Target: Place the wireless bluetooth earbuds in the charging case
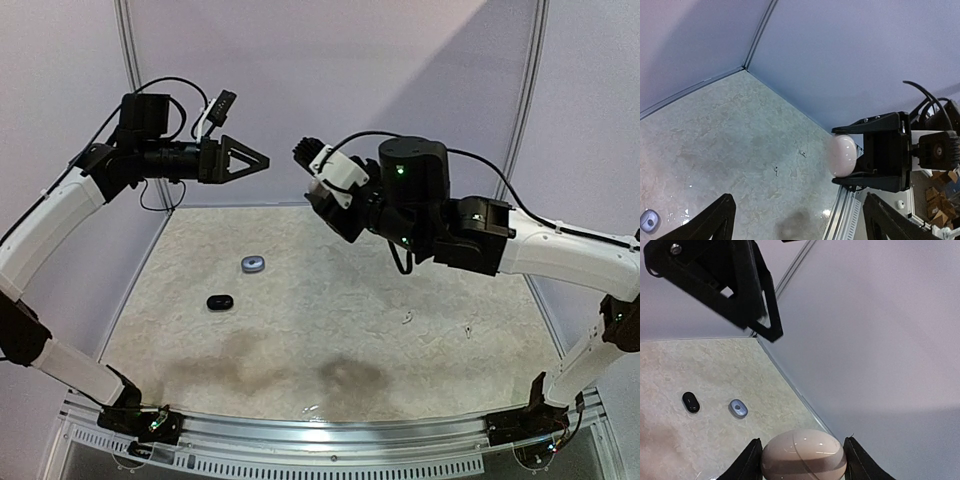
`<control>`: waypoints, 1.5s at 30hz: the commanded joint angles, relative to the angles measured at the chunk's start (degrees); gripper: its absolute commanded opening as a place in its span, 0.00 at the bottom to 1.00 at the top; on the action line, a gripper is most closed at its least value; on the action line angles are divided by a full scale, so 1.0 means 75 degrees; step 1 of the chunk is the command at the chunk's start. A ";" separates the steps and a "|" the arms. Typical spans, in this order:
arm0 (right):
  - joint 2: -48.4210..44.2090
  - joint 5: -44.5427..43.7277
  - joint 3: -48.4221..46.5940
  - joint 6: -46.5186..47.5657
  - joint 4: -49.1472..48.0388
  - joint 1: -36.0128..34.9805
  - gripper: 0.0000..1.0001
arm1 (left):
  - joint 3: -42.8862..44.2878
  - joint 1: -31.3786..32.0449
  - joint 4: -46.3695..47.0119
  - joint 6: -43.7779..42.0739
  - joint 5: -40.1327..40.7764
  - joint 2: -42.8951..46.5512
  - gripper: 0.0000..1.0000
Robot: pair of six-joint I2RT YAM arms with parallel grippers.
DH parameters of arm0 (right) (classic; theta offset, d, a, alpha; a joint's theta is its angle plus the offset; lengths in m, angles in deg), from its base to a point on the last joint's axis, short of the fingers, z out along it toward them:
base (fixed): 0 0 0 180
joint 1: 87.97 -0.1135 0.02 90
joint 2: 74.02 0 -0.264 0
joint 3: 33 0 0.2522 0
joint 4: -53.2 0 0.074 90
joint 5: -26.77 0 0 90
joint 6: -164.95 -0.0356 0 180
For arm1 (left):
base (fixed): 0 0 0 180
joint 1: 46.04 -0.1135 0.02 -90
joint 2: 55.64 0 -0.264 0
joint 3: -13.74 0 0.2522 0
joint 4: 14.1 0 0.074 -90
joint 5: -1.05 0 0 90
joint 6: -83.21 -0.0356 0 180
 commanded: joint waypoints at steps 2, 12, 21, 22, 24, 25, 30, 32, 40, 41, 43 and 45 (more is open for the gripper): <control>0.0711 0.0006 -0.0850 0.0909 -0.0416 -0.0267 0.16 | 0.0252 0.0659 -0.0679 -0.0988 0.0394 -0.0001 0.87; 0.1740 -0.0328 -0.1941 0.0760 -0.0241 -0.0501 0.16 | 0.0291 0.1227 -0.1048 -0.1723 0.1047 -0.0008 0.61; 0.2055 -0.0637 -0.2274 0.1119 -0.0265 -0.0705 0.15 | 0.0234 0.1239 -0.1139 -0.1832 0.1416 -0.0047 0.39; 0.2067 -0.0639 -0.2287 0.1164 -0.0290 -0.0719 0.15 | 0.0245 0.1239 -0.1120 -0.1827 0.1423 -0.0065 0.33; 0.2083 -0.0661 -0.2286 0.1173 -0.0312 -0.0719 0.15 | 0.0253 0.1239 -0.1149 -0.1816 0.1418 -0.0087 0.19; 0.2074 -0.0680 -0.2288 0.1159 -0.0309 -0.0727 0.15 | 0.0243 0.1239 -0.1172 -0.1835 0.1391 -0.0086 0.13; 0.2048 -0.0731 -0.2288 0.1053 -0.0132 -0.0723 0.28 | 0.0099 0.1239 -0.1097 -0.1795 0.1207 -0.0013 0.00; 0.2039 -0.0798 -0.2272 0.0801 -0.0013 -0.0727 0.58 | 0.0047 0.1211 -0.1023 -0.1706 0.1028 0.0014 0.00; 0.0854 0.1616 -0.1511 -0.1163 0.1178 -0.0277 0.90 | -0.0649 0.0887 -0.0322 -0.2007 0.0403 0.0486 0.00; 0.0689 0.2384 -0.1365 -0.1578 0.1307 -0.0140 0.90 | -0.0820 0.0877 -0.0099 -0.2172 0.0220 0.0589 0.00; 0.0322 0.3774 -0.1077 -0.2018 0.1443 0.0085 0.90 | -0.1265 0.0876 0.0375 -0.2564 -0.0188 0.0842 0.00; 0.0158 0.4366 -0.0874 -0.2328 0.1491 0.0189 0.87 | -0.1641 0.0876 0.0937 -0.2622 -0.0610 0.1100 0.00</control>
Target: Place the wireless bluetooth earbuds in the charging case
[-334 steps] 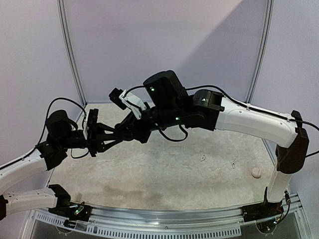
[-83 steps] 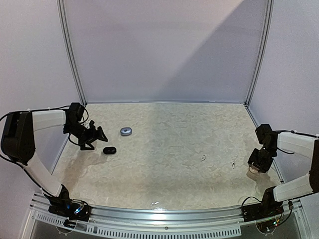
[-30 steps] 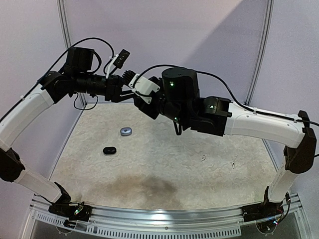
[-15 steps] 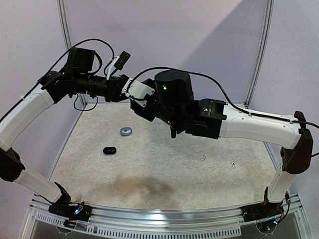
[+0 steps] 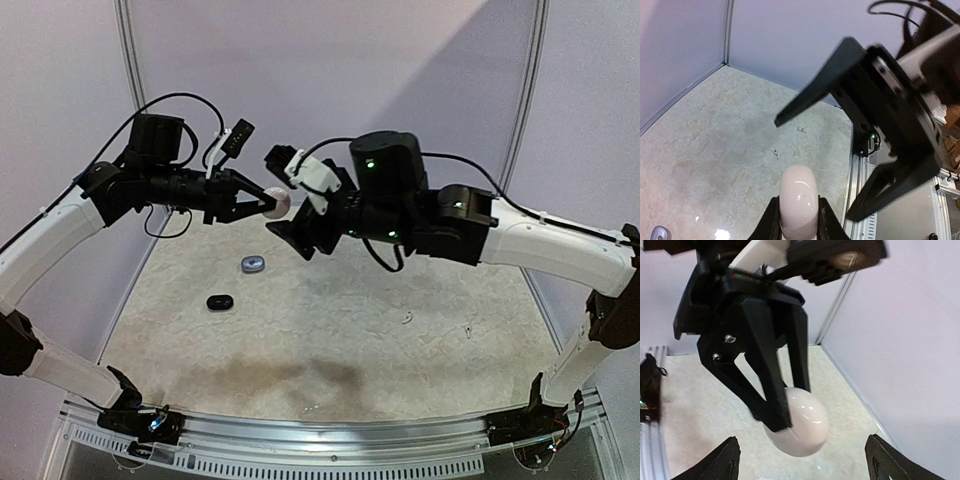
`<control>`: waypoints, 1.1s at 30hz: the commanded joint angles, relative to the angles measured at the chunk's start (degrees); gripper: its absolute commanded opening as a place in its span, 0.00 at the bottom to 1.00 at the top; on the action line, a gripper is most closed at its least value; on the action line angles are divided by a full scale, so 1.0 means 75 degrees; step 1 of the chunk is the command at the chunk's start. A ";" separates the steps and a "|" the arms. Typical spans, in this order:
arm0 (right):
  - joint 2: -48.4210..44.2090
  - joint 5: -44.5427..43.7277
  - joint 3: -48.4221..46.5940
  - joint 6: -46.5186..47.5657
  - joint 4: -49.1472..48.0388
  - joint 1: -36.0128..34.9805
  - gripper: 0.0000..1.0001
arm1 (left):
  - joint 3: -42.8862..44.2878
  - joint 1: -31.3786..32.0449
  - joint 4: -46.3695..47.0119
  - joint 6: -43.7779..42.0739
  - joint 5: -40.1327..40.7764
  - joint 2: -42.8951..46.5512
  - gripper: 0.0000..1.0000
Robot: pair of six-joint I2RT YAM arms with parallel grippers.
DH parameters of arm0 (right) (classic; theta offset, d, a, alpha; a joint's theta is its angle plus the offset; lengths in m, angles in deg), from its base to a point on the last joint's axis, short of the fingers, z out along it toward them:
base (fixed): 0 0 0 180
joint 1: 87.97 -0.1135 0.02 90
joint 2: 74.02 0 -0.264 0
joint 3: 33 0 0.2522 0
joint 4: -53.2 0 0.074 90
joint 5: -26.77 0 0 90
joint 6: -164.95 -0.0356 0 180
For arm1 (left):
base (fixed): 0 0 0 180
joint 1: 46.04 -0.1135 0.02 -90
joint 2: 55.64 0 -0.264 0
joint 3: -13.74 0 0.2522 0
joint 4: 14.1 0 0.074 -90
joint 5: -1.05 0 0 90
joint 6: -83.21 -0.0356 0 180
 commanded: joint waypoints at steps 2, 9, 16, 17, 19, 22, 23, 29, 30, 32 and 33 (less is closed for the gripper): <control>-0.0727 0.2984 0.0415 -0.1353 0.0476 0.0354 0.83 | -0.0842 -0.0048 0.1589 -0.0508 -0.1335 0.0690 0.00; -0.0322 0.3744 0.0056 -0.2011 0.0815 0.0680 0.57 | -0.1012 -0.0008 0.1572 -0.0719 -0.1864 0.0844 0.00; -0.0076 0.4018 -0.0138 -0.2082 0.0739 0.0687 0.56 | -0.0998 0.0016 0.1095 -0.1268 -0.2017 0.0894 0.00; -0.0086 0.3988 -0.0152 -0.2089 0.0719 0.0699 0.56 | -0.0999 0.0016 0.1038 -0.1345 -0.2052 0.0899 0.00; -0.0066 0.4007 -0.0209 -0.2106 0.0691 0.0745 0.55 | -0.0987 0.0037 0.0932 -0.1486 -0.2115 0.0885 0.00; -0.0021 0.4109 -0.0335 -0.2079 0.0716 0.0773 0.54 | -0.0964 0.0051 0.0759 -0.1706 -0.2151 0.0874 0.00; -0.0014 0.4147 -0.0354 -0.2041 0.0716 0.0773 0.55 | -0.0964 0.0051 0.0692 -0.1789 -0.2148 0.0879 0.00; 0.0014 0.4270 -0.0450 -0.1909 0.0786 0.0774 0.51 | -0.0964 0.0063 0.0516 -0.1973 -0.2108 0.0900 0.00; 0.0027 0.4266 -0.0495 -0.1892 0.0814 0.0773 0.47 | -0.0964 0.0063 0.0513 -0.1978 -0.2108 0.0894 0.00; 0.0094 0.4276 -0.0585 -0.1843 0.0893 0.0777 0.40 | -0.0964 0.0063 0.0490 -0.2011 -0.2115 0.0889 0.00; 0.0118 0.4296 -0.0640 -0.1830 0.0943 0.0775 0.36 | -0.0970 0.0063 0.0460 -0.2048 -0.2111 0.0883 0.00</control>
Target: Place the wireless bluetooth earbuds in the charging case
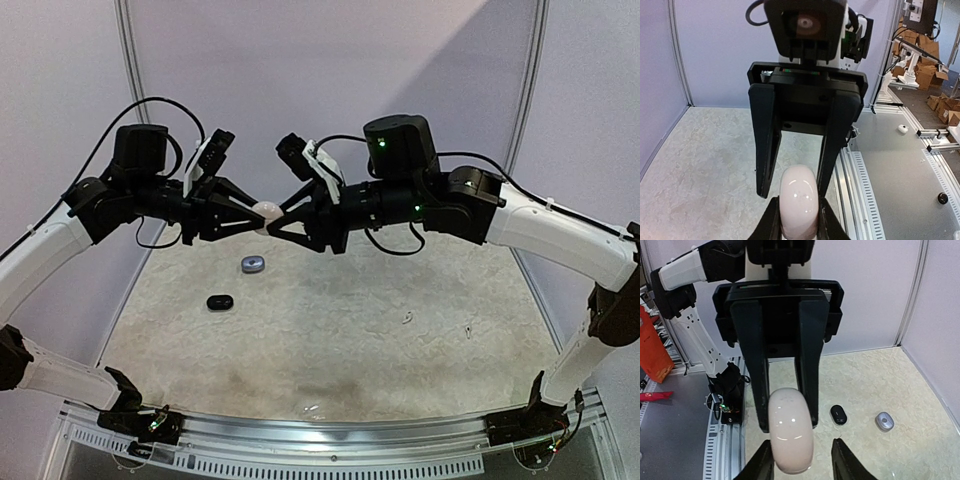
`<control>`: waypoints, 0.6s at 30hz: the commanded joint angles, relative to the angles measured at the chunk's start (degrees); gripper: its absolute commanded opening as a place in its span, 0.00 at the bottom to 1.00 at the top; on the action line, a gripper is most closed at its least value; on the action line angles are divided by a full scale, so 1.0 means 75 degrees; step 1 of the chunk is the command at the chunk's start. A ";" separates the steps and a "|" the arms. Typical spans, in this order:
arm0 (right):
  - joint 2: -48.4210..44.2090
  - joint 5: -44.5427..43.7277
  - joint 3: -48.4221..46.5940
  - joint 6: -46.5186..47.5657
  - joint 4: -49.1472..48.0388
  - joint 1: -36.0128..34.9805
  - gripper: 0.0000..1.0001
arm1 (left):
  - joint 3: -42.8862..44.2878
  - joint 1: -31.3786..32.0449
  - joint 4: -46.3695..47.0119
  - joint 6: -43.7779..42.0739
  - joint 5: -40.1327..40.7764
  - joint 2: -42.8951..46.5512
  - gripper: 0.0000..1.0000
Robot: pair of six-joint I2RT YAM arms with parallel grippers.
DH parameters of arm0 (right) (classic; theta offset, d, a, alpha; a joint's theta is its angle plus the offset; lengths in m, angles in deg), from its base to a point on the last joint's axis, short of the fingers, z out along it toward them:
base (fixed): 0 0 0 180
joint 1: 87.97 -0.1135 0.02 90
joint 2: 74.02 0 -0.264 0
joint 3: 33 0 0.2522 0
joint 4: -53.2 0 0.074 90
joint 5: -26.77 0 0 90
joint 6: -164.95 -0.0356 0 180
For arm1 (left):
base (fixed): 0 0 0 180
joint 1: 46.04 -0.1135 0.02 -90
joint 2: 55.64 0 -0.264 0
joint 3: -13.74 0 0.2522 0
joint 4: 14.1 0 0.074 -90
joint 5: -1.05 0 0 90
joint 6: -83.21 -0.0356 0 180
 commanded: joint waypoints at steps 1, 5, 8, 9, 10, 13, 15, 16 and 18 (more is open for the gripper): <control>0.0219 0.0164 -0.0360 0.0101 0.0198 0.0052 0.33 | -0.0058 0.0033 -0.0275 -0.0293 -0.0097 0.0089 0.00; 0.0270 0.0230 -0.0395 0.0125 0.0222 0.0050 0.22 | -0.0075 0.0043 -0.0335 -0.0335 -0.0084 0.0072 0.00; 0.0328 0.0301 -0.0448 0.0159 0.0290 0.0049 0.10 | -0.0095 0.0043 -0.0230 -0.0308 -0.0064 0.0096 0.00; 0.0329 0.0320 -0.0453 0.0156 0.0302 0.0044 0.07 | -0.0123 0.0043 -0.0192 -0.0279 -0.0061 0.0104 0.00; 0.0317 0.0296 -0.0447 0.0172 0.0336 0.0053 0.04 | -0.0179 0.0037 -0.0102 -0.0215 -0.0071 0.0136 0.09; 0.0240 0.0169 -0.0434 0.0234 0.0441 0.0046 0.00 | -0.0580 -0.0022 0.0507 0.0300 -0.0098 0.0337 0.83; 0.0145 0.0090 -0.0397 0.0249 0.0441 0.0052 0.00 | -0.1020 -0.0070 0.0942 0.0368 -0.0037 0.0543 0.90; 0.0067 0.0073 -0.0381 0.0258 0.0410 0.0047 0.00 | -0.1252 -0.0084 0.1128 0.0349 0.0011 0.0630 0.89; -0.0002 0.0099 -0.0378 0.0234 0.0320 0.0053 0.00 | -0.1550 -0.0086 0.1455 0.0391 0.0144 0.0762 0.84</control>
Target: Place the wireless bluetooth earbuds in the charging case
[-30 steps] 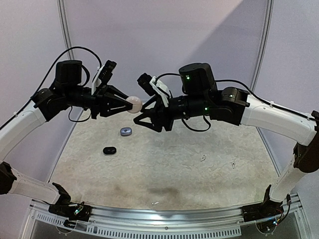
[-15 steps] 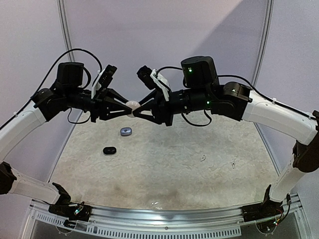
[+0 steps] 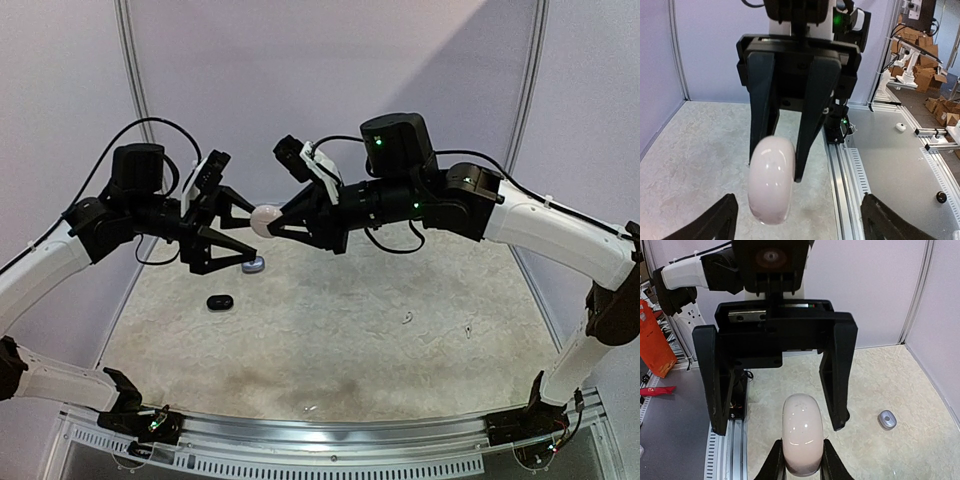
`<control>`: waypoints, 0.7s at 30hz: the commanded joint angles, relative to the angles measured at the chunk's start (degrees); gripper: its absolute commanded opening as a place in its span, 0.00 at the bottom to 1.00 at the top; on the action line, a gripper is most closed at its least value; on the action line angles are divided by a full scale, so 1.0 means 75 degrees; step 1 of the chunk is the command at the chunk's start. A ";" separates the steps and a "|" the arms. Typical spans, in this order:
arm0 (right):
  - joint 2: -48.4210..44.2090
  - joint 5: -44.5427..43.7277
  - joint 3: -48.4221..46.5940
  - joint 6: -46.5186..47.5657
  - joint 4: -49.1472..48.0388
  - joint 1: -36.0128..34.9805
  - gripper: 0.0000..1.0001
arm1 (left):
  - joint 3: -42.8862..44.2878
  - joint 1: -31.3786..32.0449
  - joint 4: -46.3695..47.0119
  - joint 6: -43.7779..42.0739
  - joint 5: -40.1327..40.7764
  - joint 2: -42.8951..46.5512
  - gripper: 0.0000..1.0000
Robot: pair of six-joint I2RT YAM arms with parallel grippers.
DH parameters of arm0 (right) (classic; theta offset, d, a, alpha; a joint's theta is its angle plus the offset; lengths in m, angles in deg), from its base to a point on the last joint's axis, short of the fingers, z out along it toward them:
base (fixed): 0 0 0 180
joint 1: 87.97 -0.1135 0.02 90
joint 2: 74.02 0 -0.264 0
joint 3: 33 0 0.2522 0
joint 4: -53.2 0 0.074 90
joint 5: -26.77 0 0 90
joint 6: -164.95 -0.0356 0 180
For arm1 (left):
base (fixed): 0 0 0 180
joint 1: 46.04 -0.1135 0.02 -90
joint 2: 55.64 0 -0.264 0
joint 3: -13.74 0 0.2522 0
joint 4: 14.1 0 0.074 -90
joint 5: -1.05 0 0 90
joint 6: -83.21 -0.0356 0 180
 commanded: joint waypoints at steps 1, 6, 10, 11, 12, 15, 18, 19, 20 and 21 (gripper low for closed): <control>-0.0148 -0.0074 -0.0106 0.0041 -0.0057 0.0025 0.00 | -0.0629 -0.0060 0.0998 0.0312 0.0179 0.0278 0.79; -0.0080 0.0049 -0.0115 0.0073 -0.0134 0.0023 0.00 | -0.0914 0.0003 0.1836 0.1027 -0.0023 0.0251 0.58; -0.0028 0.0107 -0.0127 0.0092 -0.0222 0.0022 0.00 | -0.0950 0.0039 0.2200 0.1275 -0.0059 0.0213 0.43; -0.0025 0.0107 -0.0127 0.0106 -0.0242 0.0025 0.00 | -0.0934 0.0040 0.2262 0.1315 -0.0067 0.0193 0.38; -0.0025 0.0107 -0.0121 0.0109 -0.0256 0.0017 0.00 | -0.0928 0.0048 0.2307 0.1345 -0.0077 0.0170 0.35; -0.0026 0.0107 -0.0121 0.0099 -0.0260 0.0019 0.00 | -0.0938 0.0058 0.2530 0.1611 -0.0090 0.0086 0.28; -0.0003 0.0118 -0.0121 0.0098 -0.0226 0.0016 0.00 | -0.0928 0.0079 0.2740 0.1807 -0.0105 0.0023 0.23; 0.0005 0.0118 -0.0126 0.0098 -0.0226 0.0016 0.00 | -0.0921 0.0086 0.2737 0.1803 -0.0105 0.0004 0.20; -0.0003 0.0127 -0.0117 0.0082 -0.0236 0.0019 0.00 | -0.0916 0.0092 0.2748 0.1791 -0.0111 -0.0002 0.19; -0.0003 0.0130 -0.0110 0.0085 -0.0282 0.0020 0.00 | -0.0915 0.0091 0.2744 0.1785 -0.0105 -0.0007 0.20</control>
